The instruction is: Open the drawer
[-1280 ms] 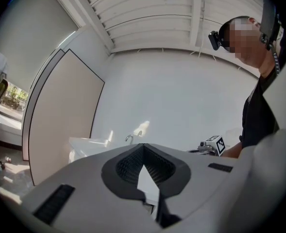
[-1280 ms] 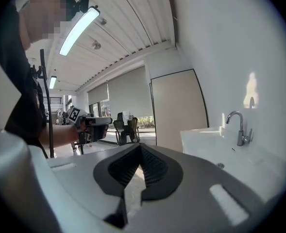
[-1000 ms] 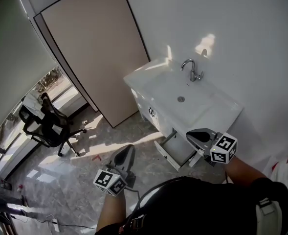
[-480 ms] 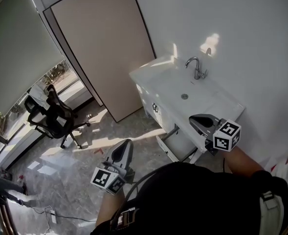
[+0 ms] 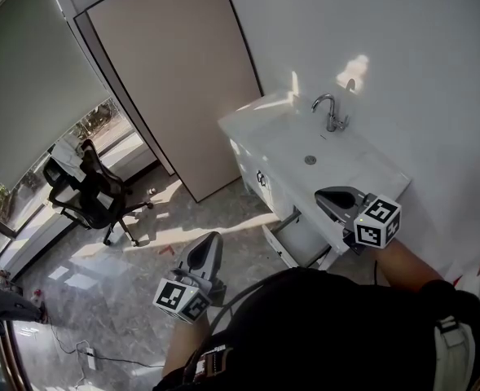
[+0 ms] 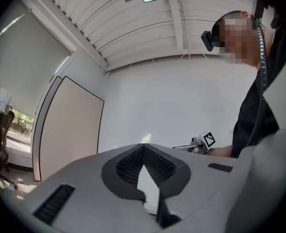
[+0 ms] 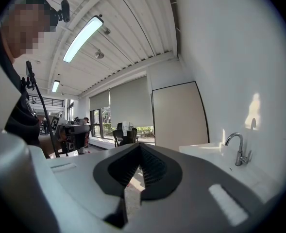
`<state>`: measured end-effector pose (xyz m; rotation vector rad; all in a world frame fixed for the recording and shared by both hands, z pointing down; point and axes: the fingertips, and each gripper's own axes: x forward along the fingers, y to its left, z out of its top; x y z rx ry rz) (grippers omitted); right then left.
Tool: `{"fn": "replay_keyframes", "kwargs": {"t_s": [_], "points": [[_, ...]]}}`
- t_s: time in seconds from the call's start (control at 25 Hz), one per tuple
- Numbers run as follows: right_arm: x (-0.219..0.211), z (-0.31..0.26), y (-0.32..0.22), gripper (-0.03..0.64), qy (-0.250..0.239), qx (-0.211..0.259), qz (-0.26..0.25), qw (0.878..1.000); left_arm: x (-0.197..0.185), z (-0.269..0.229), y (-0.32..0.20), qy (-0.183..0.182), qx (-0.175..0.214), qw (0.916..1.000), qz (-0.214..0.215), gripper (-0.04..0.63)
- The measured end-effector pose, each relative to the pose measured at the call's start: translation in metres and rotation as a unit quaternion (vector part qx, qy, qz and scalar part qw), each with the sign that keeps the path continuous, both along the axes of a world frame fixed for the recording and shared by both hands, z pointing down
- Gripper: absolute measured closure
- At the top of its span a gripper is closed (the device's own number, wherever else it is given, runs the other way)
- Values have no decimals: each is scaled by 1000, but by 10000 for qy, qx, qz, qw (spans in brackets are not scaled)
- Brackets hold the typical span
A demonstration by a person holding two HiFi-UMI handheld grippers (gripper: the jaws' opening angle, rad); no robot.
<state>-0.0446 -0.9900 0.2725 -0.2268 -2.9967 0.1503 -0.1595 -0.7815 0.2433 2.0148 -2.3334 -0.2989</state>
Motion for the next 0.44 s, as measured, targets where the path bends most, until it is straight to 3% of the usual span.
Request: {"fn": "replay_keyframes", "kwargs": {"t_s": [0.44], "points": [[5, 5, -3, 623, -20, 11, 1, 10000, 0, 3, 1, 26, -13, 10000, -94, 595]]}}
